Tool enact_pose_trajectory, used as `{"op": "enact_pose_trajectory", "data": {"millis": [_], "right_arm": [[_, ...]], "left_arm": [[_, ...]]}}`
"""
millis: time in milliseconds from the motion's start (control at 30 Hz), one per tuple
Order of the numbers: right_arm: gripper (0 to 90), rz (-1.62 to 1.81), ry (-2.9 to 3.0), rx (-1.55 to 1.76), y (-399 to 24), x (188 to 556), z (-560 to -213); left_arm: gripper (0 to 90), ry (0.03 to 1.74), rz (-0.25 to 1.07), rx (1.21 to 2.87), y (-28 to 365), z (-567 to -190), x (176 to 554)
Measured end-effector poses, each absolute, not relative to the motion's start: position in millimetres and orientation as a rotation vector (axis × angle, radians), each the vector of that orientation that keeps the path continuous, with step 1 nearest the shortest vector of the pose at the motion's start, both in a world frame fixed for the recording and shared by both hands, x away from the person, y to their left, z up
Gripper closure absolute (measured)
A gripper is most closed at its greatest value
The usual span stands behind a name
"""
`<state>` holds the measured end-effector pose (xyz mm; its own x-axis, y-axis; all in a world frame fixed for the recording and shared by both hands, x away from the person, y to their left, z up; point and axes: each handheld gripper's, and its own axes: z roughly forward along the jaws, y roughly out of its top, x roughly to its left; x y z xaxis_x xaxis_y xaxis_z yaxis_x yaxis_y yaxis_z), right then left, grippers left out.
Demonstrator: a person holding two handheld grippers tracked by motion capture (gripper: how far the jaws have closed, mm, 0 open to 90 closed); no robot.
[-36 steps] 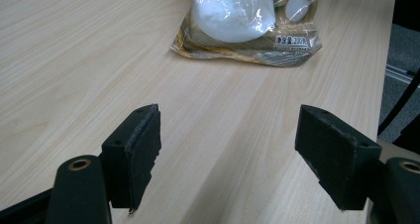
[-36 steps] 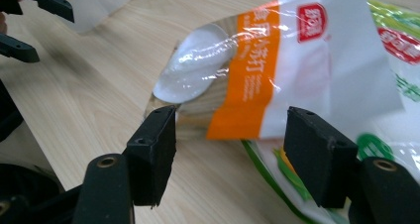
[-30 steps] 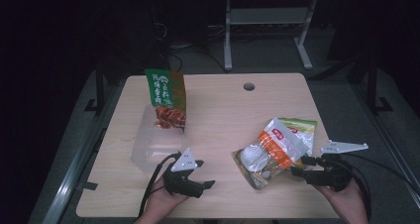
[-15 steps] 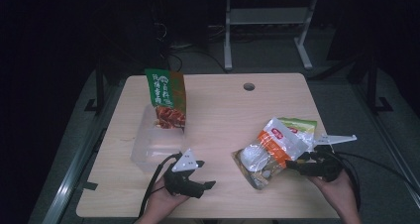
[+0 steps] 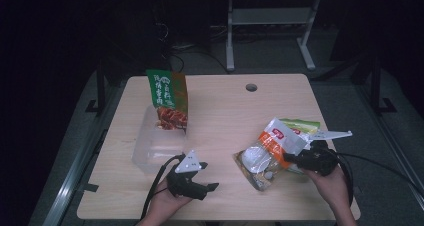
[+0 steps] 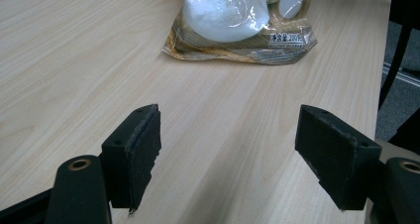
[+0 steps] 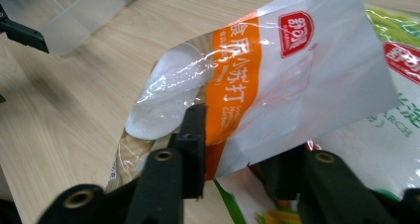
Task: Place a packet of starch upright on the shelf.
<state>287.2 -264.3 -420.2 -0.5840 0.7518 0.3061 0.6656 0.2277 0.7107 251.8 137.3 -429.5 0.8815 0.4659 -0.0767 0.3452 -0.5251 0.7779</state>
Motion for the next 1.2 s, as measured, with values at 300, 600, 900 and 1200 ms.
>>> {"op": "enact_pose_trajectory", "data": {"millis": [300,600,900,1200], "right_arm": [[88.9,1.296,2.417,1.272,-245.6,293.4,-413.2],[89.6,1.39,2.404,1.137,-232.9,297.0,-397.2],[89.7,1.44,2.412,0.998,-219.7,299.6,-383.6],[89.7,1.468,2.436,0.875,-211.4,301.6,-377.7]], "left_arm": [[25.4,0.58,0.162,2.169,135.4,-430.1,253.9],[25.4,0.576,0.136,2.161,125.3,-428.6,259.7],[23.5,0.585,0.123,2.148,104.1,-427.1,276.2],[22.4,0.641,0.104,2.109,85.8,-427.7,304.9]]}}
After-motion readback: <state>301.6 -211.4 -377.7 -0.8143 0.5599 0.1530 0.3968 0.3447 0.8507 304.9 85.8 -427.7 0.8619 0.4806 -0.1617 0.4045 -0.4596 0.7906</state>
